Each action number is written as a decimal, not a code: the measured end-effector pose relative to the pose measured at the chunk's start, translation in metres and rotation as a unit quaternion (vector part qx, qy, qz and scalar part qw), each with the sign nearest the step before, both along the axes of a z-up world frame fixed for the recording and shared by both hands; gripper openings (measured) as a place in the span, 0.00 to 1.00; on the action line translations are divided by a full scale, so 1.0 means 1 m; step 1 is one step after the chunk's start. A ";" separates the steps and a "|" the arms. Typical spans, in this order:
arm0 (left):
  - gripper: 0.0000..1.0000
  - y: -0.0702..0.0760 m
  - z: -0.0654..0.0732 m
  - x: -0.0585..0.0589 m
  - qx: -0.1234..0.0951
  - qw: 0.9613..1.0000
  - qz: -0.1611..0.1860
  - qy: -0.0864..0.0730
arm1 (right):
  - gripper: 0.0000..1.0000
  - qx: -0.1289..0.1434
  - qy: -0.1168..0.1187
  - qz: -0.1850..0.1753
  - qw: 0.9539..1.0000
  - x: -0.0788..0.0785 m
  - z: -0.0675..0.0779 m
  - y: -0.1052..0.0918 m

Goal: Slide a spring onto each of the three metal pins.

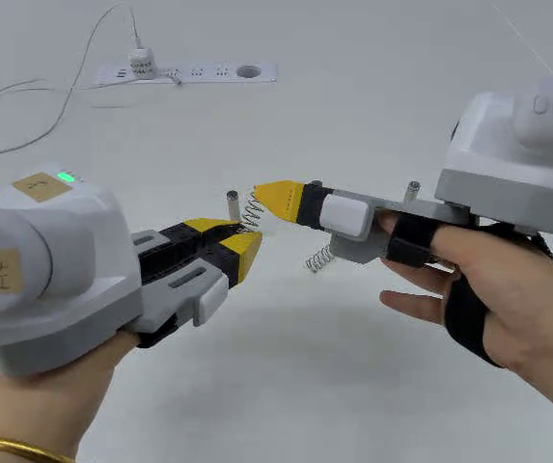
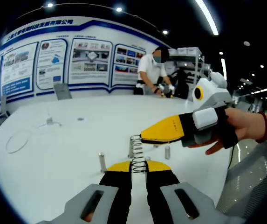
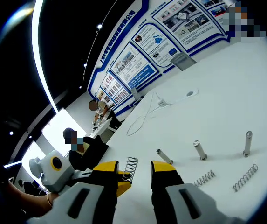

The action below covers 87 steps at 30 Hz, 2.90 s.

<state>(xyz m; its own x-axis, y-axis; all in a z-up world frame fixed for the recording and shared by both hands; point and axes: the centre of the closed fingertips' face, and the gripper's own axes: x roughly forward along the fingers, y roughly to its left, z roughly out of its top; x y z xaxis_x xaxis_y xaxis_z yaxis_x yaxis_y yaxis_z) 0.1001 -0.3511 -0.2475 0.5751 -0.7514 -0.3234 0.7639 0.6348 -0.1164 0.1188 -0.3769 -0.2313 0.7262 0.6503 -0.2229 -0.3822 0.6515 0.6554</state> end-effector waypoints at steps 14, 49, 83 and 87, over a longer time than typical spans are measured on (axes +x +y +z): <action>0.10 0.000 0.005 -0.004 -0.014 1.000 -0.002 -0.007 | 0.17 0.032 0.008 0.016 0.999 0.002 0.002 0.013; 0.21 0.005 -0.009 -0.001 0.024 1.000 -0.008 0.007 | 0.11 -0.029 -0.064 0.049 0.996 0.006 0.017 0.020; 0.71 0.009 -0.030 0.001 0.053 0.998 -0.021 0.006 | 0.11 -0.165 -0.193 0.054 0.966 0.073 0.002 0.031; 0.76 0.009 -0.033 0.000 0.057 0.998 -0.023 0.009 | 0.11 -0.184 -0.196 0.057 0.961 0.075 -0.004 0.032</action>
<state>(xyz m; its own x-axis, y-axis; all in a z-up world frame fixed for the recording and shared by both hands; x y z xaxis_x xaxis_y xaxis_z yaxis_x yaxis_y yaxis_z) 0.0997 -0.3417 -0.2800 0.5335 -0.7354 -0.4178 0.7915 0.6083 -0.0599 0.1940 -0.3448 -0.2350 0.7295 0.6604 -0.1783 -0.6358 0.7507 0.1794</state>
